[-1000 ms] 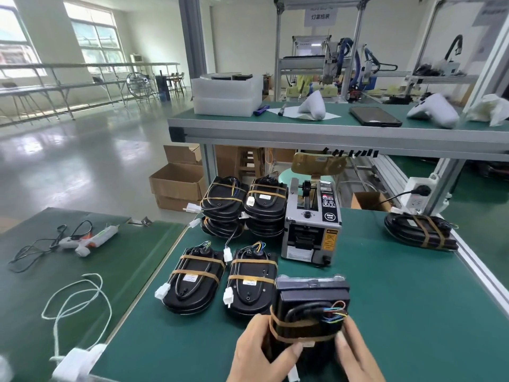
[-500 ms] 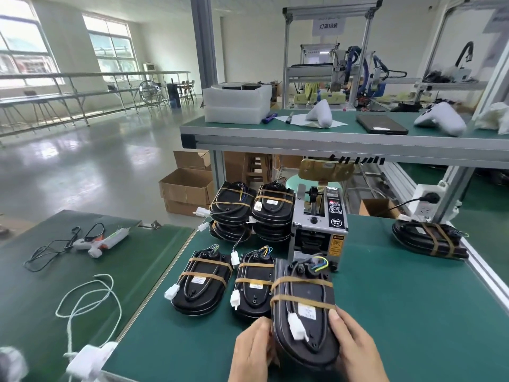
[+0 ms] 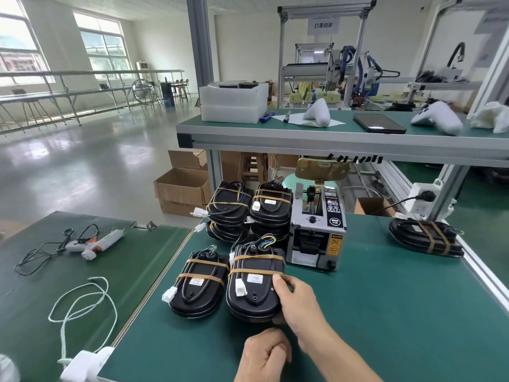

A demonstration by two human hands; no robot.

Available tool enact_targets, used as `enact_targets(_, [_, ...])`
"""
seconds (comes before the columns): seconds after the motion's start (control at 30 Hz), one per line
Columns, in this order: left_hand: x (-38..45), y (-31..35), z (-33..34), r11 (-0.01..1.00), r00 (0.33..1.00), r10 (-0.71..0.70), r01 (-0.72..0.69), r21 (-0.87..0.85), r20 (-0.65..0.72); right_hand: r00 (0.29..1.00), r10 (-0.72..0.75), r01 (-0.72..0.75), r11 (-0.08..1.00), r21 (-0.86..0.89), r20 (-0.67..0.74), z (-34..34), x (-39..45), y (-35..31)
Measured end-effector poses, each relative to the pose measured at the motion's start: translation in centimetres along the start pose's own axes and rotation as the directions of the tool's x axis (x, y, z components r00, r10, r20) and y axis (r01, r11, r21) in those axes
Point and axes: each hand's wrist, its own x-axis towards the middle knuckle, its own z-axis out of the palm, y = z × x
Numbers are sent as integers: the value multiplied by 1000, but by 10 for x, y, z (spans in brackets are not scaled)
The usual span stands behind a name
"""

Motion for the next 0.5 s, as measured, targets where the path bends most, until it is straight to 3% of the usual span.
enact_targets(0.2, [2, -1, 1, 998, 999, -14, 16, -64, 32, 999, 39, -38, 998, 42, -15, 7, 8, 3])
enact_targets(0.5, [2, -4, 0, 1000, 1000, -19, 19, -1, 23, 999, 45, -45, 999, -16, 4, 3, 10, 18])
